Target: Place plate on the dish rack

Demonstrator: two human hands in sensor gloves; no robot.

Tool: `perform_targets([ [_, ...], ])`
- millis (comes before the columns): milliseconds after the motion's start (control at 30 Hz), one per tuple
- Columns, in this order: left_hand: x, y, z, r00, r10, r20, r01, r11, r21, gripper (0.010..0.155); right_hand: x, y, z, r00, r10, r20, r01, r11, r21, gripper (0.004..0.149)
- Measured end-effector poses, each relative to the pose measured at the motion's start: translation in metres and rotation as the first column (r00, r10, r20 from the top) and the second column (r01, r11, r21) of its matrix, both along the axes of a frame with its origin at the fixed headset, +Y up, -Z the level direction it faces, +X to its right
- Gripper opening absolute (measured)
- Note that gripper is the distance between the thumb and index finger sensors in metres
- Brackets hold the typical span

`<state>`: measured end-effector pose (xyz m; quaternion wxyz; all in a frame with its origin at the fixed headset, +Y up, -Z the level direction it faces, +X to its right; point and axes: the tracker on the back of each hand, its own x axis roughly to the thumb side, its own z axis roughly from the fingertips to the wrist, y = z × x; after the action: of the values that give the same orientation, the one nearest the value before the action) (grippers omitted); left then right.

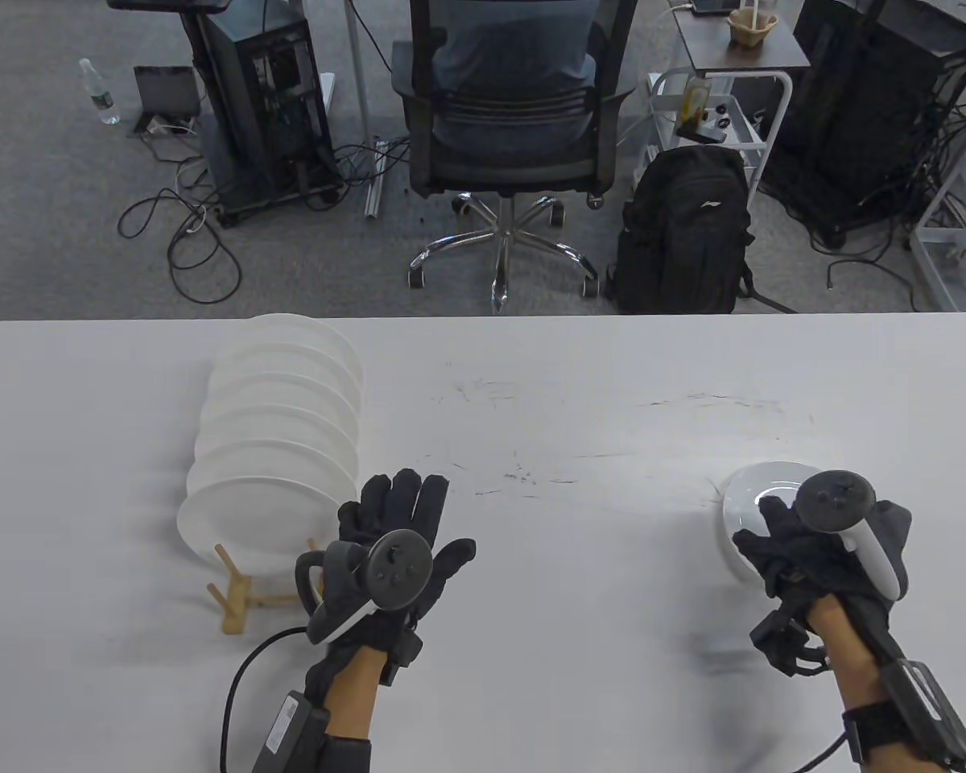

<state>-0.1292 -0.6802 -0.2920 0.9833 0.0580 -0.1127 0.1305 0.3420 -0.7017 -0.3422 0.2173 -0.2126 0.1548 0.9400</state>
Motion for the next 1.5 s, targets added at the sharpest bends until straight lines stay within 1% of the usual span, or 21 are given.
perform_targets([
  [100, 0.002, -0.004, -0.002, 1.0, 0.003, 0.026, -0.002, 0.998, -0.058, 0.081, 0.021, -0.023, -0.004, 0.984, 0.133, 0.115, -0.123, 0.988, -0.093, 0.075],
  [167, 0.002, -0.007, -0.003, 0.999, 0.017, 0.027, -0.015, 0.997, -0.08, 0.081, 0.035, -0.044, -0.004, 0.938, 0.285, 0.195, -0.234, 0.94, -0.25, 0.083],
  [233, 0.002, -0.008, -0.003, 1.0, 0.012, 0.025, -0.01, 0.996, -0.088, 0.081, 0.043, -0.057, -0.004, 0.908, 0.355, 0.224, -0.28, 0.91, -0.307, 0.089],
  [333, 0.001, -0.009, -0.002, 1.0, 0.016, 0.026, -0.014, 0.996, -0.093, 0.081, 0.054, -0.072, -0.004, 0.91, 0.31, 0.277, -0.234, 0.932, -0.276, 0.091],
  [433, 0.001, -0.009, -0.003, 0.999, 0.019, 0.027, -0.016, 0.995, -0.099, 0.081, 0.058, -0.069, -0.005, 0.874, 0.348, 0.34, -0.291, 0.934, -0.208, 0.091],
  [533, 0.001, -0.01, -0.003, 0.999, 0.022, 0.031, -0.019, 0.994, -0.108, 0.081, 0.063, -0.067, -0.005, 0.856, 0.366, 0.365, -0.305, 0.927, -0.217, 0.088],
  [700, 0.003, -0.012, -0.005, 0.998, 0.045, 0.049, -0.039, 0.993, -0.116, 0.081, 0.081, -0.067, 0.007, 0.866, 0.119, 0.486, -0.08, 0.992, -0.099, 0.092],
  [767, 0.003, -0.015, -0.005, 0.998, 0.04, 0.058, -0.033, 0.991, -0.129, 0.081, 0.084, -0.065, 0.013, 0.841, -0.123, 0.526, 0.109, 0.992, 0.058, 0.083],
  [800, 0.004, -0.016, -0.006, 0.998, 0.037, 0.059, -0.029, 0.991, -0.131, 0.081, 0.083, -0.064, 0.015, 0.821, -0.221, 0.526, 0.182, 0.975, 0.126, 0.076],
  [833, 0.004, -0.016, -0.006, 0.998, 0.036, 0.059, -0.028, 0.991, -0.132, 0.081, 0.082, -0.06, 0.018, 0.766, -0.372, 0.523, 0.294, 0.928, 0.23, 0.071],
  [900, 0.004, -0.016, -0.006, 0.998, 0.038, 0.059, -0.029, 0.99, -0.135, 0.081, 0.075, -0.051, 0.021, 0.644, -0.594, 0.482, 0.462, 0.804, 0.374, 0.061],
  [933, 0.005, -0.017, -0.006, 0.998, 0.037, 0.059, -0.028, 0.99, -0.138, 0.081, 0.067, -0.044, 0.02, 0.64, -0.633, 0.437, 0.504, 0.774, 0.384, 0.059],
  [1033, 0.006, -0.019, -0.005, 0.997, 0.03, 0.064, -0.02, 0.989, -0.149, 0.081, 0.043, -0.028, 0.02, 0.732, -0.604, 0.316, 0.473, 0.783, 0.404, 0.058],
  [1067, 0.006, -0.019, -0.005, 0.997, 0.031, 0.064, -0.021, 0.988, -0.152, 0.081, 0.036, -0.025, 0.021, 0.738, -0.614, 0.282, 0.479, 0.77, 0.422, 0.058],
  [1167, 0.008, -0.021, -0.004, 0.997, 0.036, 0.068, -0.025, 0.986, -0.168, 0.081, 0.012, -0.019, 0.024, 0.686, -0.718, 0.121, 0.585, 0.643, 0.494, 0.058],
  [1233, 0.009, -0.022, -0.003, 0.996, 0.045, 0.071, -0.031, 0.983, -0.181, 0.082, -0.002, -0.018, 0.027, 0.639, -0.769, 0.017, 0.665, 0.564, 0.49, 0.057],
  [1300, 0.01, -0.023, -0.003, 0.995, 0.062, 0.081, -0.045, 0.98, -0.195, 0.083, -0.017, -0.021, 0.028, 0.554, -0.824, -0.117, 0.761, 0.444, 0.472, 0.056],
  [1333, 0.01, -0.024, -0.003, 0.993, 0.08, 0.085, -0.062, 0.978, -0.201, 0.084, -0.021, -0.022, 0.029, 0.534, -0.835, -0.133, 0.78, 0.426, 0.459, 0.055],
  [1400, 0.011, -0.027, -0.003, 0.978, 0.187, 0.088, -0.158, 0.95, -0.269, 0.087, -0.036, -0.026, 0.027, 0.446, -0.863, -0.235, 0.857, 0.337, 0.389, 0.055],
  [1433, 0.012, -0.029, -0.002, 0.96, 0.268, 0.084, -0.228, 0.919, -0.321, 0.089, -0.043, -0.026, 0.026, 0.419, -0.858, -0.298, 0.885, 0.312, 0.345, 0.055],
  [1500, 0.015, -0.034, -0.001, 0.896, 0.436, 0.082, -0.367, 0.832, -0.415, 0.094, -0.056, -0.022, 0.027, 0.429, -0.83, -0.357, 0.896, 0.341, 0.285, 0.055],
])
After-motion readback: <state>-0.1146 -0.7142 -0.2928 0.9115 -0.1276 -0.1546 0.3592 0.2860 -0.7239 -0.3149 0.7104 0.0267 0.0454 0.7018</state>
